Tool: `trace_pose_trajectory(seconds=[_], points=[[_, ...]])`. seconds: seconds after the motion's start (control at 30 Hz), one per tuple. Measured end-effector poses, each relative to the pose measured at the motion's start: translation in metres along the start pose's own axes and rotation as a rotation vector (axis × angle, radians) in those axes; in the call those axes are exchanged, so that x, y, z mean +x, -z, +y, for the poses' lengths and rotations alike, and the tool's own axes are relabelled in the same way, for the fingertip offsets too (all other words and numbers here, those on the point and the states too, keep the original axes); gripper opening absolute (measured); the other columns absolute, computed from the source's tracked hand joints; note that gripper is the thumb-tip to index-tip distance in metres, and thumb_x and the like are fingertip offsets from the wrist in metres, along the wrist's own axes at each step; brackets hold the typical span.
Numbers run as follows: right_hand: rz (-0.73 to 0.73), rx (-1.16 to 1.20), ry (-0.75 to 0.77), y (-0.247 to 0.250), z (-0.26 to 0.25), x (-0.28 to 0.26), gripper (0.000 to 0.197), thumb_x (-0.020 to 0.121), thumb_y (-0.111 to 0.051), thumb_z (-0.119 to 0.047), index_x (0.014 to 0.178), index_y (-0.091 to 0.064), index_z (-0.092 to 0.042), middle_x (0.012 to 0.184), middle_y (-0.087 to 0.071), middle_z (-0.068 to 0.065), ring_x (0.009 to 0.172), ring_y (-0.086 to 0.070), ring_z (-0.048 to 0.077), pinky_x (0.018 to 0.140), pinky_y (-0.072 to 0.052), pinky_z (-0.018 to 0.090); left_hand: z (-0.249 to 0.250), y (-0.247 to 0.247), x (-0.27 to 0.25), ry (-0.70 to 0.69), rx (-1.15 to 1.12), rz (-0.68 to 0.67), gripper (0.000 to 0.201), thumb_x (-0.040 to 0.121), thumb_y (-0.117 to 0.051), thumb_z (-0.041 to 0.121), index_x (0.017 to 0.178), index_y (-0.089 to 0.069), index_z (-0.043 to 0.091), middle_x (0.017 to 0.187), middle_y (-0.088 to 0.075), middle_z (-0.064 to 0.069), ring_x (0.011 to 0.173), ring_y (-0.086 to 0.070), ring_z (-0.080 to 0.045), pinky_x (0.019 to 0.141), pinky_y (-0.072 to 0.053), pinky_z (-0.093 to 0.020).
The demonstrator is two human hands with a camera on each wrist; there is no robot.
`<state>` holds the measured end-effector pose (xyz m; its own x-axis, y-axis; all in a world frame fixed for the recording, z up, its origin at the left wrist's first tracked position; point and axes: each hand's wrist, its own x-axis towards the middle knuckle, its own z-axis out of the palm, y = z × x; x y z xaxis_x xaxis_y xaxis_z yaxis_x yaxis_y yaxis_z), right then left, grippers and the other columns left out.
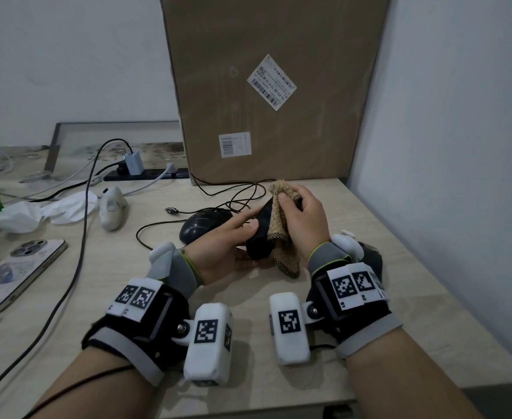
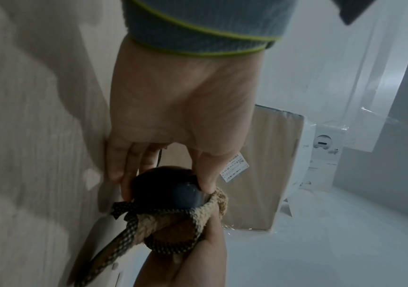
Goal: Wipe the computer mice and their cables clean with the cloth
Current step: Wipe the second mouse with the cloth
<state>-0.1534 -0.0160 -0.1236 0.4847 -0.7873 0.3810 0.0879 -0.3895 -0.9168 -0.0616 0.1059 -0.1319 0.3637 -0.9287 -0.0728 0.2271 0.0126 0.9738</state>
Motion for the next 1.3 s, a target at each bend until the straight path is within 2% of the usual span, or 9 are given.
trace_pose_trajectory(seconds=[0.17, 0.33, 0.5, 0.73, 0.87, 1.0, 1.07, 1.17, 1.3], points=[[-0.196, 0.031, 0.0, -0.005, 0.0, -0.006, 0.039, 0.093, -0.054, -0.026, 0.132, -0.049, -0.026, 0.125, -0.058, -0.004, 0.116, -0.055, 0.012, 0.1, -0.045, 0.029, -0.001, -0.001, 0.0, -0.073, -0.004, 0.039, 0.039, 0.098, -0.045, 0.024, 0.137, -0.046, 0.03, 0.13, -0.058, -0.009, 0.116, -0.059, -0.03, 0.091, -0.052, -0.045], [-0.37, 0.05, 0.03, -0.01, 0.002, -0.011, 0.066, 0.09, -0.06, -0.023, 0.145, -0.027, -0.036, 0.148, -0.039, -0.007, 0.133, -0.04, 0.008, 0.11, -0.035, 0.028, -0.001, -0.001, 0.003, -0.129, -0.082, 0.068, 0.036, 0.101, -0.037, 0.03, 0.136, -0.045, 0.032, 0.114, -0.063, 0.001, 0.094, -0.068, -0.017, 0.083, -0.055, -0.037], [-0.364, 0.014, 0.093, -0.006, 0.0, -0.009, 0.057, 0.091, -0.059, -0.018, 0.142, -0.037, -0.029, 0.153, -0.03, -0.01, 0.141, -0.026, 0.004, 0.118, -0.024, 0.032, -0.001, -0.003, 0.004, -0.113, -0.178, 0.063, 0.04, 0.102, -0.036, 0.02, 0.141, -0.041, 0.029, 0.118, -0.061, -0.005, 0.098, -0.062, -0.018, 0.079, -0.056, -0.039], [-0.509, 0.133, 0.129, -0.01, -0.001, -0.012, 0.039, 0.087, -0.06, -0.002, 0.123, -0.062, -0.015, 0.144, -0.046, -0.004, 0.136, -0.037, 0.004, 0.117, -0.027, 0.035, 0.0, 0.002, 0.012, -0.175, -0.429, 0.245, 0.05, 0.099, -0.043, 0.016, 0.145, -0.031, 0.029, 0.111, -0.06, -0.011, 0.09, -0.061, -0.02, 0.071, -0.058, -0.032], [-0.541, 0.054, 0.175, -0.011, -0.001, -0.014, 0.036, 0.083, -0.064, -0.004, 0.111, -0.068, -0.026, 0.148, -0.041, -0.006, 0.137, -0.034, 0.005, 0.117, -0.026, 0.033, 0.003, 0.003, 0.012, -0.226, -0.605, 0.272, 0.049, 0.1, -0.038, 0.013, 0.146, -0.026, 0.025, 0.113, -0.059, -0.014, 0.093, -0.062, -0.024, 0.065, -0.06, -0.033], [-0.526, -0.046, 0.199, -0.009, -0.001, -0.017, 0.031, 0.082, -0.065, -0.004, 0.103, -0.073, -0.025, 0.148, -0.036, -0.005, 0.134, -0.033, 0.005, 0.114, -0.026, 0.023, 0.013, 0.004, 0.008, -0.194, -0.668, 0.142, 0.041, 0.094, -0.037, 0.021, 0.118, -0.062, -0.001, 0.112, -0.065, -0.02, 0.093, -0.069, -0.027, 0.082, -0.056, -0.036], [-0.497, -0.079, 0.211, -0.009, -0.002, -0.017, 0.031, 0.081, -0.064, 0.0, 0.101, -0.074, -0.022, 0.144, -0.04, -0.005, 0.13, -0.036, 0.004, 0.112, -0.027, 0.02, 0.014, 0.005, 0.007, -0.183, -0.618, 0.124, 0.041, 0.089, -0.041, 0.023, 0.107, -0.068, -0.003, 0.108, -0.067, -0.019, 0.091, -0.07, -0.027, 0.082, -0.056, -0.036], [-0.456, -0.083, 0.203, -0.01, 0.0, -0.014, 0.033, 0.08, -0.06, 0.006, 0.096, -0.076, -0.018, 0.137, -0.049, -0.002, 0.125, -0.043, 0.006, 0.109, -0.034, 0.023, 0.01, 0.008, 0.009, -0.128, -0.549, 0.207, 0.046, 0.1, -0.035, 0.033, 0.13, -0.054, 0.003, 0.122, -0.062, -0.015, 0.097, -0.065, -0.024, 0.075, -0.059, -0.031], [-0.372, 0.008, 0.184, -0.01, 0.001, -0.012, 0.031, 0.079, -0.057, 0.009, 0.092, -0.075, -0.013, 0.112, -0.066, -0.001, 0.109, -0.06, 0.013, 0.097, -0.046, 0.024, 0.01, 0.013, 0.011, -0.102, -0.472, 0.274, 0.046, 0.098, -0.037, 0.033, 0.132, -0.053, 0.008, 0.115, -0.063, -0.011, 0.092, -0.062, -0.023, 0.077, -0.056, -0.033]])
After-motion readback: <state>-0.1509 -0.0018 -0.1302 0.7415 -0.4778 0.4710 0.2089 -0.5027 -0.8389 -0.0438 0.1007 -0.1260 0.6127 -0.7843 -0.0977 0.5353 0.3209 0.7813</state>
